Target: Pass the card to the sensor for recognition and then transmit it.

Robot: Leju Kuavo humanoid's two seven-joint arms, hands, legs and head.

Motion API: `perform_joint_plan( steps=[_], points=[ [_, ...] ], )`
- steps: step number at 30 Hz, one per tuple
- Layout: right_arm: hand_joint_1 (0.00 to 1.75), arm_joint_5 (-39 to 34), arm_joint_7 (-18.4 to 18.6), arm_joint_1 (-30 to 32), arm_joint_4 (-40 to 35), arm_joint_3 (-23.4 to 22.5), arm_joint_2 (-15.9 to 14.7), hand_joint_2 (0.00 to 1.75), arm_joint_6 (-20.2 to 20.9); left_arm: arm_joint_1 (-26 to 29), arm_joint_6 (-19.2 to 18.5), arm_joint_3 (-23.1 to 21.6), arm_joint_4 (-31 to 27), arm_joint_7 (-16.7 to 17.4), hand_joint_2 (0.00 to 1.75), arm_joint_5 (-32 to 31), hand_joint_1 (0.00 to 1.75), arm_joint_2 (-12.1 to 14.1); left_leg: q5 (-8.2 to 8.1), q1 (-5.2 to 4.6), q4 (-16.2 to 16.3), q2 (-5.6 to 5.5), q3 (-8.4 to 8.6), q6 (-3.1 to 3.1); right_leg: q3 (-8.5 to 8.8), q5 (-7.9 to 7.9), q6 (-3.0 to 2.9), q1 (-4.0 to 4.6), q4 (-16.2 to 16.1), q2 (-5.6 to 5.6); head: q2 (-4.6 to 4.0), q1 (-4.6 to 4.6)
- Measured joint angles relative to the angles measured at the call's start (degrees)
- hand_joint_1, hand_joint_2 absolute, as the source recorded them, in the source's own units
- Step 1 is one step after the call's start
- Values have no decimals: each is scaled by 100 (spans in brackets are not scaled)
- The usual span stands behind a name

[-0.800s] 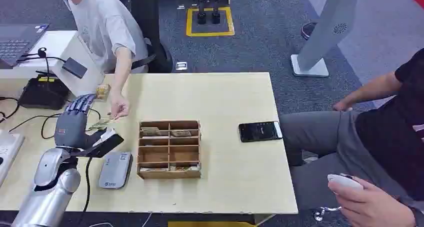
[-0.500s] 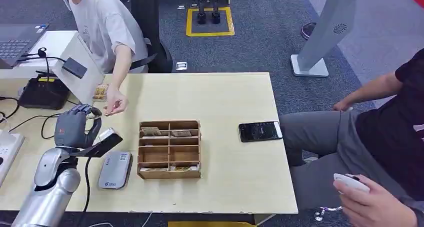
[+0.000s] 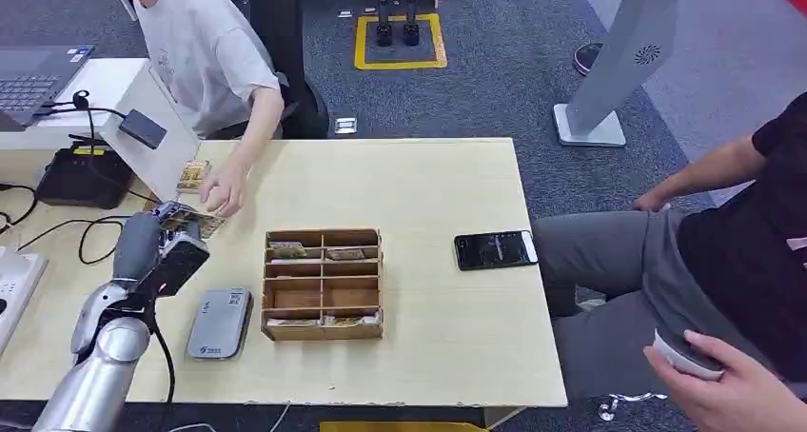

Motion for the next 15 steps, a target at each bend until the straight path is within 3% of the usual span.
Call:
perform_joint_plan(
  steps=[7, 15],
  points=[
    [0, 46, 0, 15, 0, 0, 0, 175, -70, 33, -1001, 111, -107, 452, 175, 821, 175, -153, 0, 0, 0, 1, -1, 0, 1, 0, 0, 0, 0, 0, 2, 0],
    [0, 55, 0, 39, 0, 2, 0, 175, -107, 156, -1219, 144, -192, 533, 175, 970, 175, -151, 0, 1, -1, -1, -3, 0, 1, -1, 0, 0, 1, -1, 0, 0]
  ],
)
